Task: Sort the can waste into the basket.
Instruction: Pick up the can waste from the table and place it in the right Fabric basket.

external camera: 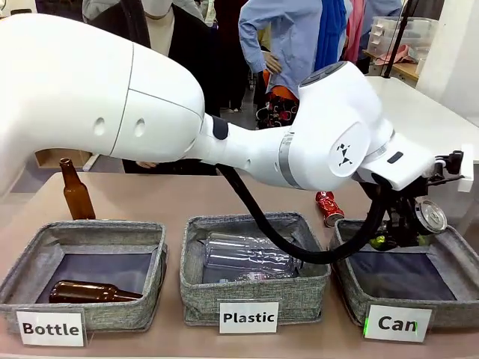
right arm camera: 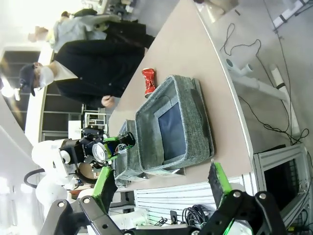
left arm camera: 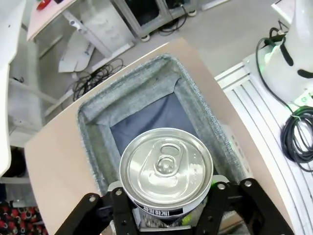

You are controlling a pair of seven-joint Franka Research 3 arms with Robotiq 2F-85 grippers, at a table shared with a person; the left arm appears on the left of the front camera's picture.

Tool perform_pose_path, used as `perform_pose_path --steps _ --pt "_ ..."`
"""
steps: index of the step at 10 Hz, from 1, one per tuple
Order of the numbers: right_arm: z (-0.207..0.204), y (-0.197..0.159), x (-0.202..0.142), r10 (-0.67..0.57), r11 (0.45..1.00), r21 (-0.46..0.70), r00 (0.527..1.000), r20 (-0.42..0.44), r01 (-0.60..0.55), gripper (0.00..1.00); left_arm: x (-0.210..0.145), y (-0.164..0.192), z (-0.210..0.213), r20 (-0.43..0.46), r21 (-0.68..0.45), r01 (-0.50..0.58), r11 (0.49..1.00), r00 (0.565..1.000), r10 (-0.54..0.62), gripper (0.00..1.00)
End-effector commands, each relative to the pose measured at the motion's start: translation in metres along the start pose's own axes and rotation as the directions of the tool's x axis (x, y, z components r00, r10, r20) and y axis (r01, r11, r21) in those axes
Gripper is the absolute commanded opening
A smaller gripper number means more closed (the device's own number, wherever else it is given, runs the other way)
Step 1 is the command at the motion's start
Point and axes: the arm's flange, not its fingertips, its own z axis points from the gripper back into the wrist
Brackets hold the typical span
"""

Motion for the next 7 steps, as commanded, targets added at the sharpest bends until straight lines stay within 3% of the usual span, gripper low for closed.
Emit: perform_pose_path --steps 1,7 --pt "0.004 0.002 -0.005 0.004 1.0 -0.016 1.0 -0.008 -0.004 1.0 -0.001 -0.001 0.009 0.018 -0.031 0.007 0.999 1.0 -0.006 1.0" --pt "0.004 0.002 -0.005 0.004 1.0 -0.016 1.0 -0.008 -0.004 1.0 0.0 -0.008 0.022 0.036 -0.028 0.018 0.999 0.999 -0.017 1.0"
